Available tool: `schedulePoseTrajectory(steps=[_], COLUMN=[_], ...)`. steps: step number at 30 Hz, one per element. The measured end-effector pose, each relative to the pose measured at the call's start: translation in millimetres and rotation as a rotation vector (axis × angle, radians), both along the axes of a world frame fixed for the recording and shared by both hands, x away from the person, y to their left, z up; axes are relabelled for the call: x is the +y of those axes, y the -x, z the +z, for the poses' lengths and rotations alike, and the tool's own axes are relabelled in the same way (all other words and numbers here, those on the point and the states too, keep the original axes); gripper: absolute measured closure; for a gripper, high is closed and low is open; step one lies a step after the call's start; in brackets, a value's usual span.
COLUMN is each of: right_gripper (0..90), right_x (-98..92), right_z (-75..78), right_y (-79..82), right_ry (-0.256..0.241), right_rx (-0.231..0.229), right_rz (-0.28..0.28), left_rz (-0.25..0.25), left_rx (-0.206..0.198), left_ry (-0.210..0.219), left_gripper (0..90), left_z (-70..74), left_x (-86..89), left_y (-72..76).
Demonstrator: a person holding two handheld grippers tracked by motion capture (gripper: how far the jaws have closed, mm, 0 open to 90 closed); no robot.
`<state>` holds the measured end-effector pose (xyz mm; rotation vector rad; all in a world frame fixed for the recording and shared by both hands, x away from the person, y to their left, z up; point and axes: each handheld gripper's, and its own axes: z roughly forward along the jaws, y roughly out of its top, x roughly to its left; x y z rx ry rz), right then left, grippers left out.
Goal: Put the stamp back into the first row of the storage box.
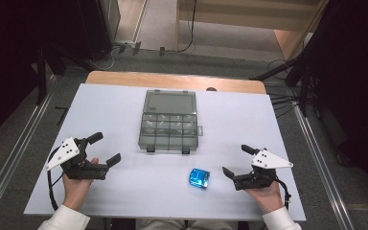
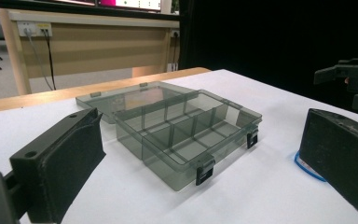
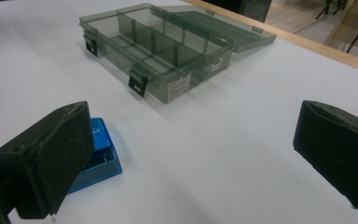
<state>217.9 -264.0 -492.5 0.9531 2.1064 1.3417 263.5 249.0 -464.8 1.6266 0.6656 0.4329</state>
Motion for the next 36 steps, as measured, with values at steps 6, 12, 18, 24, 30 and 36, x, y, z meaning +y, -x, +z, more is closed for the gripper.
schedulePoseTrajectory(steps=[6, 12, 18, 24, 30, 36], right_gripper=[0.0, 0.0, 0.0, 0.0, 0.0, 0.0], right_x=[6.0, 11.3, 16.8, 25.9, 36.2, 46.2], right_z=[-2.1, -4.5, -5.7, -7.4, -7.8, -8.6], right_y=[-1.3, -3.1, -4.0, -5.0, -5.6, -7.3], right_ry=[0.031, 0.069, 0.111, 0.153, 0.194, 0.231], right_rx=[0.030, 0.073, 0.096, 0.125, 0.164, 0.204], right_rz=[0.027, 0.054, 0.083, 0.114, 0.145, 0.191], left_rz=[-0.002, -0.003, -0.005, -0.007, -0.008, -0.010], left_rx=[0.003, 0.003, 0.003, 0.003, 0.005, 0.008], left_ry=[0.000, 0.000, 0.001, 0.000, -0.001, -0.001], left_gripper=[0.0, 0.0, 0.0, 0.0, 0.0, 0.0], left_z=[-0.1, -0.2, -0.3, -0.4, -0.5, -0.7], left_x=[-0.1, -0.2, -0.3, -0.4, -0.8, -1.3], left_y=[-0.1, -0.1, -0.3, -0.4, -0.4, -0.6])
